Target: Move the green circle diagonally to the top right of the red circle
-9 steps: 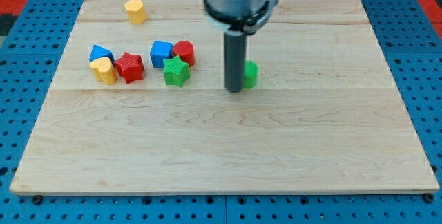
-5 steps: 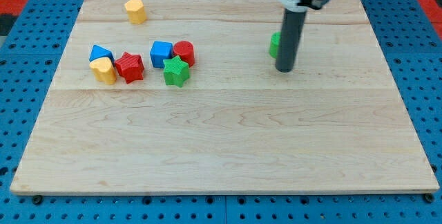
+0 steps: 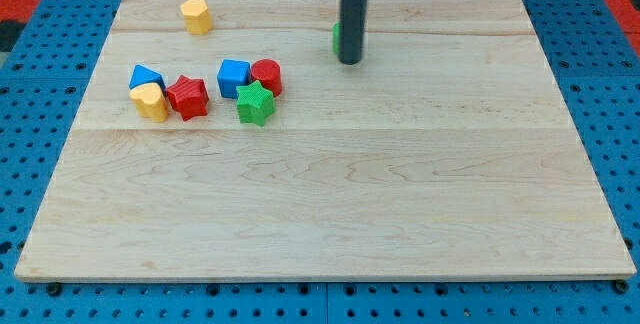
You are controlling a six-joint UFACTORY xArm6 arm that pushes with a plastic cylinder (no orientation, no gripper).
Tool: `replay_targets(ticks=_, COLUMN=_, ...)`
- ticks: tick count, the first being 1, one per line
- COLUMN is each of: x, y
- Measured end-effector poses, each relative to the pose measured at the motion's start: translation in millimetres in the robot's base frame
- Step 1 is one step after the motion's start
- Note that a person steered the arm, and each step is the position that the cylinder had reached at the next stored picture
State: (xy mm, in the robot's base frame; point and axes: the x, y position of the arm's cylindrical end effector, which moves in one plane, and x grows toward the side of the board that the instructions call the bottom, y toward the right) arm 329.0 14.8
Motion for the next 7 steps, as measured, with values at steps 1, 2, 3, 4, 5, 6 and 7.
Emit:
replay_targets(ticks=1, x=-0.1, y=-21.9)
replay_targets(ticks=2, x=-35.9, y=-29.6)
replay_targets(ticks=3, x=-49.6, y=-19.7)
replay_targets(ticks=4, x=-32.2, y=-14.3)
replay_targets(ticks=5, x=2.0, y=-19.4)
replay_targets(ticks=6, x=6.7, y=2.2)
replay_targets(ticks=7, x=-18.3, y=8.9)
